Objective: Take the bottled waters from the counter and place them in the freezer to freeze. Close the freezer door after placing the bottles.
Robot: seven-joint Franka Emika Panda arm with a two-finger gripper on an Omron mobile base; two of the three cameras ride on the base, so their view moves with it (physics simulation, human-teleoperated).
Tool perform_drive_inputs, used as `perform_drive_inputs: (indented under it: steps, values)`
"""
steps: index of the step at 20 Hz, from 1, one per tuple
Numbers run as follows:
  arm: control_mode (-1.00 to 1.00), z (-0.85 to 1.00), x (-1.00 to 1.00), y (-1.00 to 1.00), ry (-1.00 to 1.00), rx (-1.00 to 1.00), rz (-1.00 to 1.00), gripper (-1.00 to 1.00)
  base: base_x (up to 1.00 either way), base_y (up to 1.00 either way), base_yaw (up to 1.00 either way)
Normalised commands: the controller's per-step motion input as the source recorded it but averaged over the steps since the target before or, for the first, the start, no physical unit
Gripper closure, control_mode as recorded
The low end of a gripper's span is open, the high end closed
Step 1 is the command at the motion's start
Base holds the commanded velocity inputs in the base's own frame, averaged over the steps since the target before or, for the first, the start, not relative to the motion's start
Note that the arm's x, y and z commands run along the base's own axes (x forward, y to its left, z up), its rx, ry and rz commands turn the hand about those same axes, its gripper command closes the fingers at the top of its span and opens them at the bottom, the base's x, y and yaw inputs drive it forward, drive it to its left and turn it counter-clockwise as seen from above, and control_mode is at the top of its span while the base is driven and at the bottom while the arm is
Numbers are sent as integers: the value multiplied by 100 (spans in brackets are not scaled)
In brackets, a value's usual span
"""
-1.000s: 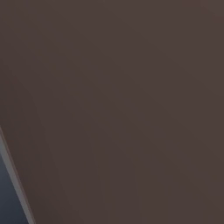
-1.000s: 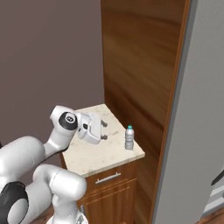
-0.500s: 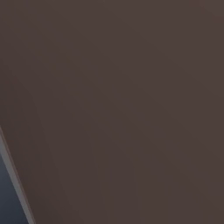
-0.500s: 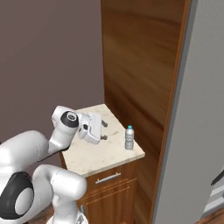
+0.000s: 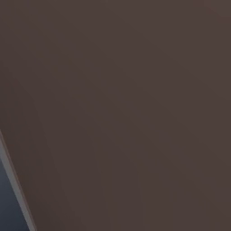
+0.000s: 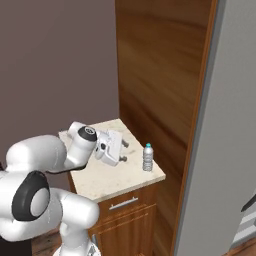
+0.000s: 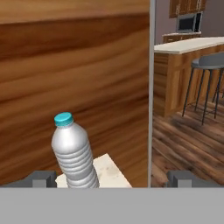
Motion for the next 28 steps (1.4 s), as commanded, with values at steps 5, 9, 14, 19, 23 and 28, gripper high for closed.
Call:
perform_drive_inputs:
  steps: [5, 9, 14, 19, 23, 28]
  values:
    - [-100, -18, 26, -9, 0, 0, -8, -100, 0, 0, 0]
    - [-100, -12, 31, -1, 0, 0, -4, -100, 0, 0, 0]
    - [-100, -14, 24, -21, 0, 0, -5, -100, 0, 0, 0]
    - [-100, -8, 15, -12, 0, 0, -2, -100, 0, 0, 0]
    - [-100, -13, 15, -2, 0, 0, -1, -100, 0, 0, 0]
    - [-100, -18, 2, -11, 0, 0, -2, -100, 0, 0, 0]
